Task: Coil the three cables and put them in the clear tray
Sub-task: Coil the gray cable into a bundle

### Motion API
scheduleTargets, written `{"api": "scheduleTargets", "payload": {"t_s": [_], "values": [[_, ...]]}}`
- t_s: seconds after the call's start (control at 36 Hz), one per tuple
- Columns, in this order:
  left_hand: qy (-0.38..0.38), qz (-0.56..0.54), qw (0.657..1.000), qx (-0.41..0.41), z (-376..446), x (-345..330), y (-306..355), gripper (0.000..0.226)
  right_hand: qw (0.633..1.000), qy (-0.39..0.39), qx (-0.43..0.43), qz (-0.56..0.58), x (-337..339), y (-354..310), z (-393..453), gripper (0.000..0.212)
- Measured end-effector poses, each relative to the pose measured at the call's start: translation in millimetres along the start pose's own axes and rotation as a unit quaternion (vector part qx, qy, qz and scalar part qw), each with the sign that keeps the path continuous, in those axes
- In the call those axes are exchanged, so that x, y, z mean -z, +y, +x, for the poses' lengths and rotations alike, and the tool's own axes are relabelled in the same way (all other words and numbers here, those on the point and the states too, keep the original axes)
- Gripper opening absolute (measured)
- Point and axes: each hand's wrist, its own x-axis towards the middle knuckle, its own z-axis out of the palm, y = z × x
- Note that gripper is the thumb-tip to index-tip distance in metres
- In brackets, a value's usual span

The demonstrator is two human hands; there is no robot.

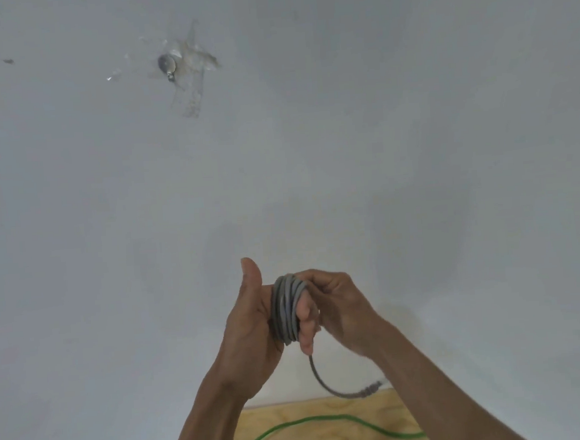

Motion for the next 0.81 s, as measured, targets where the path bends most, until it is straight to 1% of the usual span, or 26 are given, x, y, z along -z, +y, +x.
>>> {"api": "scheduleTargets", "payload": {"t_s": [0.03,0.06,0.14,0.25,0.31,0.33,0.42,0.47,0.53,0.56,0.61,0.67,0.69,0.72,0.75,0.81], "values": [[0.006,-0.016,1.0,-0.005,0.7,0.6,0.8,0.087,1.0,-0.004,-0.005,0.005,-3.6,3.2,-3.4,0.024],[0.009,-0.031,0.999,-0.009,1.3,1.4,2.0,0.087,1.0,-0.005,-0.01,0.008,-6.3,5.7,-6.3,0.03],[0.022,-0.06,0.997,-0.034,2.9,3.4,4.2,0.085,0.999,0.01,-0.035,0.003,-12.3,14.0,-12.1,0.039],[0.06,-0.113,0.99,-0.063,6.7,5.8,4.4,0.079,0.997,0.032,-0.068,-0.025,-23.4,23.4,-20.8,0.035],[0.083,-0.103,0.989,-0.065,10.5,9.1,2.1,0.079,0.993,0.037,-0.069,-0.083,-26.3,24.7,-24.7,0.03],[0.093,-0.09,0.99,-0.063,12.2,10.7,0.6,0.08,0.988,0.034,-0.065,-0.139,-26.5,23.5,-27.0,0.026],[0.114,-0.037,0.991,-0.053,16.8,15.0,-4.9,0.083,0.946,0.021,-0.056,-0.318,-23.8,16.3,-31.7,0.023],[0.131,0.013,0.99,-0.043,19.1,17.5,-8.1,0.084,0.906,0.002,-0.06,-0.419,-22.6,5.5,-33.3,0.028],[0.153,0.095,0.983,-0.04,20.1,21.6,-11.0,0.083,0.858,-0.026,-0.059,-0.51,-21.5,-10.0,-35.2,0.032],[0.159,0.135,0.977,-0.039,20.0,23.7,-11.8,0.081,0.837,-0.038,-0.05,-0.543,-21.7,-19.1,-35.9,0.032],[0.148,0.171,0.974,-0.017,18.2,28.6,-14.0,0.081,0.807,-0.051,-0.007,-0.588,-23.6,-39.0,-35.8,0.027],[0.104,0.19,0.976,0.012,13.9,29.4,-15.9,0.089,0.792,-0.05,0.047,-0.607,-22.3,-56.3,-31.5,0.024],[0.079,0.196,0.977,0.022,11.8,27.6,-17.2,0.094,0.788,-0.047,0.058,-0.612,-19.4,-62.6,-26.8,0.021],[0.057,0.201,0.978,0.029,9.6,24.8,-18.7,0.097,0.791,-0.047,0.061,-0.607,-16.0,-67.5,-21.5,0.019],[0.042,0.202,0.978,0.032,8.1,21.7,-20.0,0.099,0.808,-0.052,0.059,-0.585,-11.9,-70.1,-16.0,0.015],[0.037,0.178,0.983,0.034,5.9,16.2,-20.1,0.096,0.874,-0.06,0.053,-0.479,-3.5,-70.4,-7.6,0.007]]}}
